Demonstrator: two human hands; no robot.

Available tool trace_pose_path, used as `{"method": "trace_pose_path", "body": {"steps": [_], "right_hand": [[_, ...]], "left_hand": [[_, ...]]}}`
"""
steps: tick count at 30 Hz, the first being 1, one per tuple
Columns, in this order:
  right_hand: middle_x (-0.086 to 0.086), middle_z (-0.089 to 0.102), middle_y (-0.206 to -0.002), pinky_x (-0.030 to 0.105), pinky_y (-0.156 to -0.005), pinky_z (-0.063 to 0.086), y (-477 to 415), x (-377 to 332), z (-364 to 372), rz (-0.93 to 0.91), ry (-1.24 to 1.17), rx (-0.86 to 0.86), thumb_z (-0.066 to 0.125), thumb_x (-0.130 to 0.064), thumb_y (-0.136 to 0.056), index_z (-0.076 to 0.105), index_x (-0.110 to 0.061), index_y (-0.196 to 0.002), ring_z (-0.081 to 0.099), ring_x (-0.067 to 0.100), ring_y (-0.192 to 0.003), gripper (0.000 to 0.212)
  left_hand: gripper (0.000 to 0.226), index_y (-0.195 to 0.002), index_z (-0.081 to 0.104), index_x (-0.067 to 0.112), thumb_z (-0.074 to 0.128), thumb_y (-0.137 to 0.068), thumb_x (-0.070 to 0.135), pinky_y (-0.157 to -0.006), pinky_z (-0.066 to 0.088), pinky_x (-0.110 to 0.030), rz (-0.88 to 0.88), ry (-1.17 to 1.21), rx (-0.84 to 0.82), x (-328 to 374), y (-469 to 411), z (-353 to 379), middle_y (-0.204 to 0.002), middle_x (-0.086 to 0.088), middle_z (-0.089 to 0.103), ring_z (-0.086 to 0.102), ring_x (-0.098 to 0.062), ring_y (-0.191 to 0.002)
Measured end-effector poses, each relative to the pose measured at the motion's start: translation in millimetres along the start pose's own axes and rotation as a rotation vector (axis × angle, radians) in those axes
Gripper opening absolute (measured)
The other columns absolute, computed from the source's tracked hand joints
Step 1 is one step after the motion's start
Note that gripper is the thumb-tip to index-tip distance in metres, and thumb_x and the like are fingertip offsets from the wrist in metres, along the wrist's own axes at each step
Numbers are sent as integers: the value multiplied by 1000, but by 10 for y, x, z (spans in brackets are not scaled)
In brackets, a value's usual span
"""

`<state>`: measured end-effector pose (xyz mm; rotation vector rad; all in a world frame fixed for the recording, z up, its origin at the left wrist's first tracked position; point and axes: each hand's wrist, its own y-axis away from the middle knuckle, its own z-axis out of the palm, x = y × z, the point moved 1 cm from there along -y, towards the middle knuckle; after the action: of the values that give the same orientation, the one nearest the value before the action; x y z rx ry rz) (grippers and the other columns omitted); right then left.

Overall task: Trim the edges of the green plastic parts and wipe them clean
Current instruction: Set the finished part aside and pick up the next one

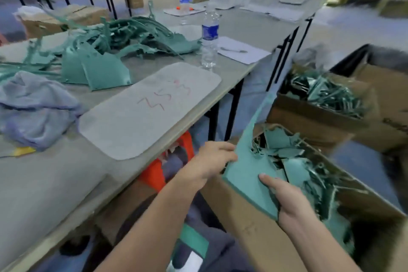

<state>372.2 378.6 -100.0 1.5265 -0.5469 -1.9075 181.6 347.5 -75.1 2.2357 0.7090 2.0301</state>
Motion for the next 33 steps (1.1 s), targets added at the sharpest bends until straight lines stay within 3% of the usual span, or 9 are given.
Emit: {"method": "trace_pose_path", "body": {"steps": [4, 7, 11, 13, 18, 20, 23, 27, 33], "right_hand": [[19, 77, -82, 38, -42, 55, -296, 114, -605, 191, -183, 170, 70, -8, -93, 68, -3, -103, 74, 32, -58, 11], [21, 70, -121, 45, -59, 58, -690, -167, -825, 131, -466, 279, 63, -17, -100, 63, -5, -124, 71, 34, -92, 27], [24, 43, -153, 54, -106, 47, -1074, -444, -662, 170, -302, 136, 45, -49, -106, 27, -4, -157, 44, 38, -141, 70], [25, 51, -145, 55, -96, 51, -1110, -352, -417, 181, -131, 153, 48, -42, -106, 32, -2, -153, 52, 39, -133, 64], [20, 72, -117, 43, -93, 57, -991, -125, 320, 202, -131, 1, 46, -33, -107, 55, -3, -131, 65, 37, -120, 39], [10, 76, -82, 34, -65, 60, -843, -113, 597, 228, -153, -120, 47, -29, -106, 67, -10, -104, 75, 25, -75, 28], [1, 56, -48, 22, -39, 45, -655, -220, 934, 199, -206, -192, 42, -12, -102, 59, -16, -71, 50, 15, -34, 36], [2, 52, -42, 21, -39, 45, -314, -428, 1292, 114, -151, -337, 40, -8, -101, 57, -10, -77, 47, 16, -32, 30], [8, 68, -78, 33, -72, 56, 241, -497, 2084, 50, -132, -651, 45, -12, -102, 60, -9, -89, 64, 22, -70, 21]], "left_hand": [[54, -145, 49, 13, 67, -94, 13, -97, 50, -32, -238, 343, -264, -246, -142, 570, -141, -5, 60, 53, -18, -133], [80, -161, 15, 11, 65, -99, 21, -123, 26, -44, -251, 558, -255, -200, -280, 755, -162, -9, 34, 32, -23, -149], [63, -153, 38, 16, 64, -98, 32, -111, 40, -26, -184, 377, -221, -78, -360, 816, -155, 0, 43, 50, -3, -133], [43, -140, 53, 23, 63, -99, 32, -90, 43, -12, -116, 237, -147, -35, -390, 770, -144, 9, 50, 58, 9, -109], [31, -129, 67, 20, 56, -101, 14, -98, 41, -26, -6, 136, 122, 9, -501, 420, -128, 4, 65, 56, -8, -118], [22, -107, 76, 12, 58, -97, 3, -76, 57, -26, -13, 216, 211, 2, -486, 350, -99, -2, 78, 73, -13, -90], [16, -83, 77, 13, 68, -87, 1, -44, 50, -22, 6, 257, 301, 63, -386, 217, -72, -12, 75, 62, -16, -47], [21, -60, 74, 25, 74, -76, 40, -37, 37, -18, 143, 140, 472, 310, -249, -142, -48, -6, 64, 50, -15, -32], [48, -66, 76, 31, 46, -81, 65, -65, 53, -35, 242, 18, 770, 574, 115, -1023, -62, 6, 73, 69, -11, -55]]}}
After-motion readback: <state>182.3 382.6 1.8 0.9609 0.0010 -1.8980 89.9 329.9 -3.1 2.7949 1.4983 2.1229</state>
